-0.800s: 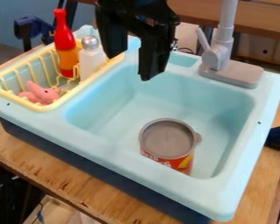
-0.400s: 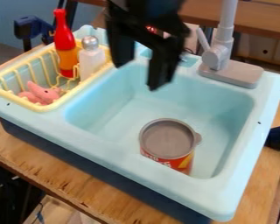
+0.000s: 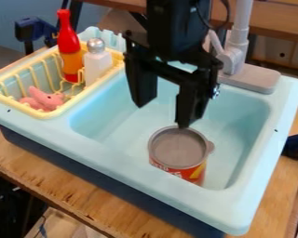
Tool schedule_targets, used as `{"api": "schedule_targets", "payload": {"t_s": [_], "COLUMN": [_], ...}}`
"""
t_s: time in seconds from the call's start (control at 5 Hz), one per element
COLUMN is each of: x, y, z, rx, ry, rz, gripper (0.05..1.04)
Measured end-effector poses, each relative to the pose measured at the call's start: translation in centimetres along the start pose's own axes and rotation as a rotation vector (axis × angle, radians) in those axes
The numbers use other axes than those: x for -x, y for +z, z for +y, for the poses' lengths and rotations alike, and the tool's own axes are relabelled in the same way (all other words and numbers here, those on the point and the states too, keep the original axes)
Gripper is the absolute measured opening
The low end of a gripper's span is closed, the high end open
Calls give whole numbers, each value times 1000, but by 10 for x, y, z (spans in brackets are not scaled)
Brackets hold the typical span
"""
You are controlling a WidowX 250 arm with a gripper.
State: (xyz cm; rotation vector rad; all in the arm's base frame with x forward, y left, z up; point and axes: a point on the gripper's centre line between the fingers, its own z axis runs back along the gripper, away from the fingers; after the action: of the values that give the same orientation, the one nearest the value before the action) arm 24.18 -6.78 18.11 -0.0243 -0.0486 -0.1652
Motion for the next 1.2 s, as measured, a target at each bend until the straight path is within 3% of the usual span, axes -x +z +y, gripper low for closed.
{"api": "schedule_targets", "payload": {"t_s": [0.4, 0.6, 1.2], "x": [8, 9, 0], "y": [-26, -39, -49], "z": [-13, -13, -11], "rx": [80, 70, 40], "ry": [61, 88, 83], "rz": [82, 154, 243], "gripper": [1000, 1000, 1000]}}
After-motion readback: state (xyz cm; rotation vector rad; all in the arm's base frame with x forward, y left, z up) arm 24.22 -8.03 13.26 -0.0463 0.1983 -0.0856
